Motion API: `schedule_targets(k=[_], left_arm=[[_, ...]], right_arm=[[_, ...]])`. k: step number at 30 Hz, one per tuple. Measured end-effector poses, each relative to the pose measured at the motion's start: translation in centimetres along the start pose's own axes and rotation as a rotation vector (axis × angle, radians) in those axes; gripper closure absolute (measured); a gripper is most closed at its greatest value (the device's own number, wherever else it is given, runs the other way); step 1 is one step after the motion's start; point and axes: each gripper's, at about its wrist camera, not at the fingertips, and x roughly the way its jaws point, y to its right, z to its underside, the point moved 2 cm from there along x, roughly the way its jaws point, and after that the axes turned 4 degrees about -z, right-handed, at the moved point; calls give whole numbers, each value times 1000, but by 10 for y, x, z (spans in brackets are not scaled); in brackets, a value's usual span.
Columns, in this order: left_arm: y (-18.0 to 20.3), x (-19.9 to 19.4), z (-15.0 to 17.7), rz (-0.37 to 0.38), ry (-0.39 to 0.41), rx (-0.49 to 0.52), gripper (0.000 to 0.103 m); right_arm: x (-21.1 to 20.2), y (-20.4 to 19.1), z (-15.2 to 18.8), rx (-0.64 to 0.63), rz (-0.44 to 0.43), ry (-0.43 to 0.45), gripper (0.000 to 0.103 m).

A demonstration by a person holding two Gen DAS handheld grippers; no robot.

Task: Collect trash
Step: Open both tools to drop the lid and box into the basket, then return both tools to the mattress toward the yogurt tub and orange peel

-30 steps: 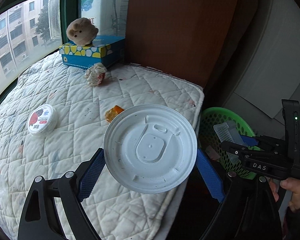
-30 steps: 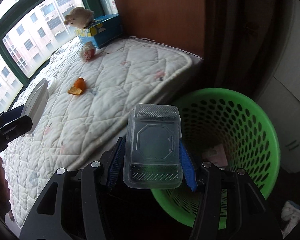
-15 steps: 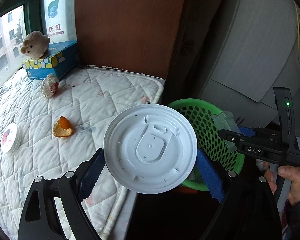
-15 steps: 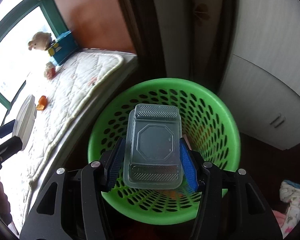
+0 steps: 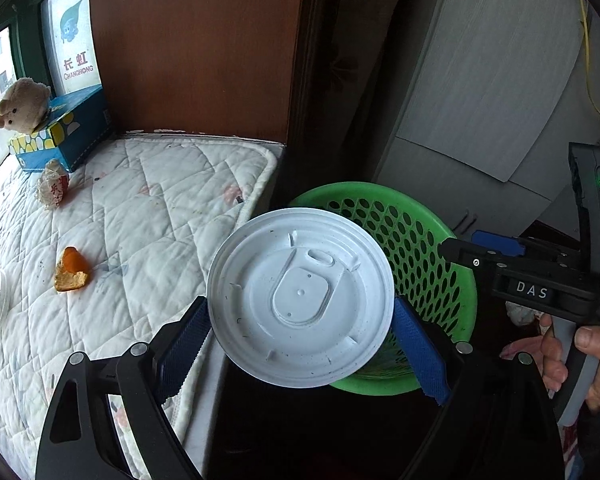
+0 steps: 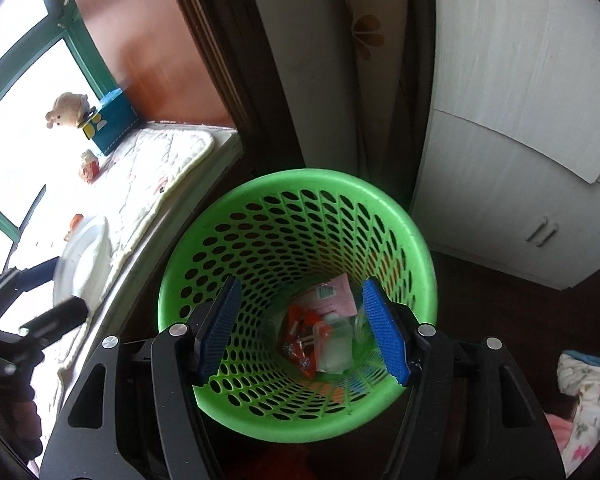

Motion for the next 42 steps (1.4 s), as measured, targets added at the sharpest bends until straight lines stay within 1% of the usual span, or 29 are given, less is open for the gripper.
schedule_targets(k=[10,16,23,26,32,35,42], left_arm=[[30,22,0,24,-41,34,15],[38,31,2,43,-67,22,14],[42,29,4,54,-61,27,11],[37,25,5,58,-55,11,11],[16,8,8,30,-28,-21,11],[-3,-3,9,1,-9,-46,11],[-58,-22,16,-81,16,-145,11]], right_arm=[[-12,9,0,18,-7,24,38],[-17,14,3,26,-8,31,38],[-19,15,4,30,-11,33,38],[-19,12,4,26,-18,31,38],[-17,-2,4,-7,-36,25,37],[-14,-12,3,-26,-51,19,37],[-4,-48,0,-81,-89,-1,37]])
